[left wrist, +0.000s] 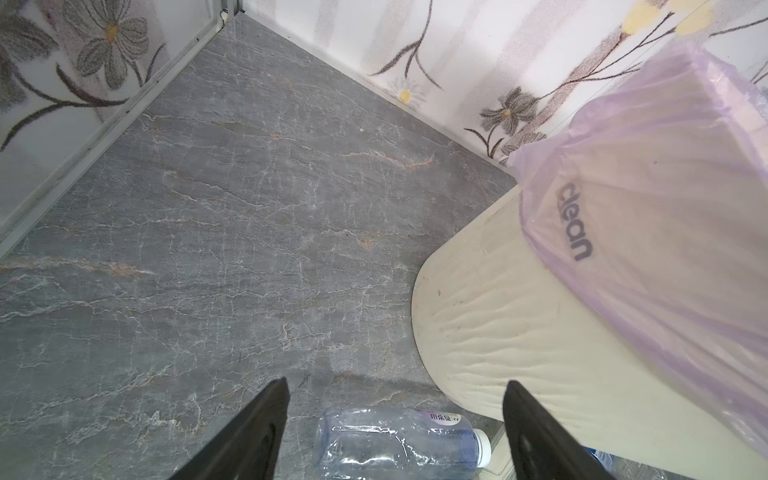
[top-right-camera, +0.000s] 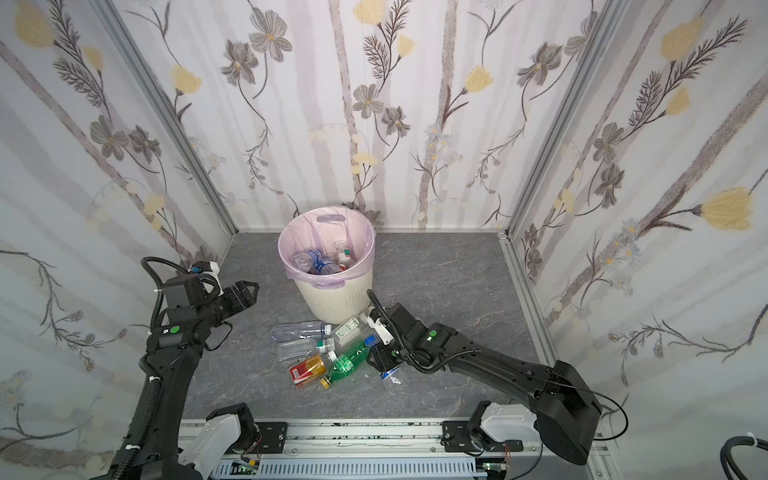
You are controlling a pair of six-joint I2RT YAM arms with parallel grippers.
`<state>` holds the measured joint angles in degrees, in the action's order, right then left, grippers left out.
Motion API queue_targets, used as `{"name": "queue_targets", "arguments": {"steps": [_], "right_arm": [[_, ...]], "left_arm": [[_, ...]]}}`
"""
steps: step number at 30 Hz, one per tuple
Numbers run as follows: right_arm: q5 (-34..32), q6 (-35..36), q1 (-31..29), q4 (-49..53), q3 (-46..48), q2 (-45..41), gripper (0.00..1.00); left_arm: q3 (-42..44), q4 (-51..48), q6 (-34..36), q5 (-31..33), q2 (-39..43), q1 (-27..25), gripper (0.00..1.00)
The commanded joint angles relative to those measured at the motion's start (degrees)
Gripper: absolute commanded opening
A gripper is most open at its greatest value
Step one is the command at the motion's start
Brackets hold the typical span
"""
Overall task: Put the plastic bottles in the bin
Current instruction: 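Lift the blue-capped bottle with the right gripper and carry it over the bin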
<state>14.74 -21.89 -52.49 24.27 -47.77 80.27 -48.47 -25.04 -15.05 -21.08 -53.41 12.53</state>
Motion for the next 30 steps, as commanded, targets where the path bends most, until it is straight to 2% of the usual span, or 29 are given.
{"name": "queue_targets", "arguments": {"steps": [1,8,13,16,23,30], "right_arm": [[5.39,3.3,1.12,-4.41,-1.49,-1.78,0.49],[11.15,2.34,11.74,-12.71,-3.4,-5.51,0.47],[11.19,1.06,17.12,-20.73,-6.01,-5.65,0.44],[10.36,0.02,18.47,-23.82,-9.71,-3.2,0.41],[11.21,-1.75,19.39,-32.88,-17.92,1.6,0.42],[9.87,-0.88,19.41,-33.9,-27.51,6.74,0.42]], "left_arm": [[0.29,1.76,0.11,-0.47,0.46,0.03,0.83],[0.87,2.25,0.06,-1.58,0.5,-0.01,0.83],[1.09,2.7,-0.22,-2.69,0.41,0.03,0.83],[1.27,2.89,-0.42,-3.32,0.32,0.03,0.83],[2.06,3.03,-0.42,-3.86,1.25,0.03,0.83],[2.56,3.07,-0.21,-3.97,1.29,0.03,0.83]]}}
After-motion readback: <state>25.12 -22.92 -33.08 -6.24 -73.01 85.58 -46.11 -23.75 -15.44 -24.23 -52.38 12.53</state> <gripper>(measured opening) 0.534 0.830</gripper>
